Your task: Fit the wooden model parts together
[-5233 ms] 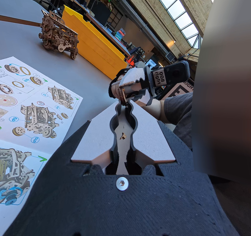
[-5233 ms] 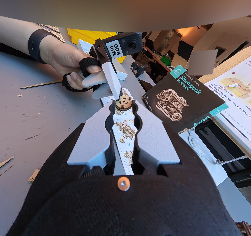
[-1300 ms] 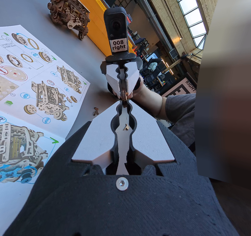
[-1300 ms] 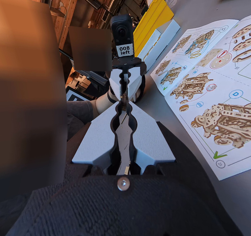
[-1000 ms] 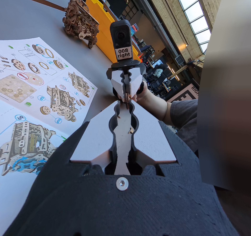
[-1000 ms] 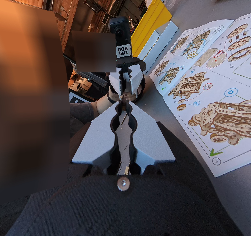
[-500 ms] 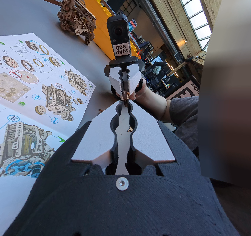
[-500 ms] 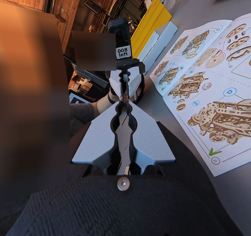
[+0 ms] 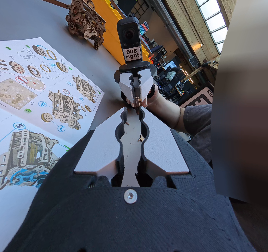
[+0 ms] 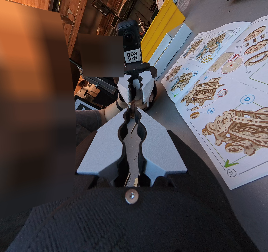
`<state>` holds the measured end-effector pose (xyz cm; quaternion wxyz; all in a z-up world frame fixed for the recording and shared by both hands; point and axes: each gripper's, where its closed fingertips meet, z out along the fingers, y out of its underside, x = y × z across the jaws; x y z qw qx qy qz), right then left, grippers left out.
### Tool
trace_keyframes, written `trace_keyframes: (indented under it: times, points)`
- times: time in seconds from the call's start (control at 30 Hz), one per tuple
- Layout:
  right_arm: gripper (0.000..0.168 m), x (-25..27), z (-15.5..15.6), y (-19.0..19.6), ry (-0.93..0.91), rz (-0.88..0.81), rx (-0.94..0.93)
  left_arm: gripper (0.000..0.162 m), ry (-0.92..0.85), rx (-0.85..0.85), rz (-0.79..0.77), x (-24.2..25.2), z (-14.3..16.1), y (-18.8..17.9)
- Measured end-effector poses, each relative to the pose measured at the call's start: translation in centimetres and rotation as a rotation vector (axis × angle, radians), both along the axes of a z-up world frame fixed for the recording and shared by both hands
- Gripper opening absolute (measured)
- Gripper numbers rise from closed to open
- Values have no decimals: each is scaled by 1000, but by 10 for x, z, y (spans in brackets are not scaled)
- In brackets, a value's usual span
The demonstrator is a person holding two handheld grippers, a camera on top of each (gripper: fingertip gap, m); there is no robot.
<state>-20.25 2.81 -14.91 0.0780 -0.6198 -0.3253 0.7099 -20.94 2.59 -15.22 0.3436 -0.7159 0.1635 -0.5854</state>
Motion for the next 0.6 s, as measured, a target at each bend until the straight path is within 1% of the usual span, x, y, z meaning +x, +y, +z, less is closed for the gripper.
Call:
trace_keyframes:
  times: [0.33, 0.37, 0.4, 0.5, 0.6]
  points:
    - [4, 0, 2, -2, 11, 8, 9, 13, -27, -3, -10, 0, 3, -1]
    - [4, 0, 2, -2, 16, 7, 15, 9, -36, -3, -17, 0, 5, -2]
    - [4, 0, 3, -2, 21, 9, 22, 0, -54, -1, -39, 1, 8, -5]
    - [4, 1, 10, -4, 57, 16, 45, 0, -95, -3, -58, 2, 14, -8]
    - [4, 1, 8, -4, 48, 11, 48, 0, -87, 8, -53, 2, 13, -7]
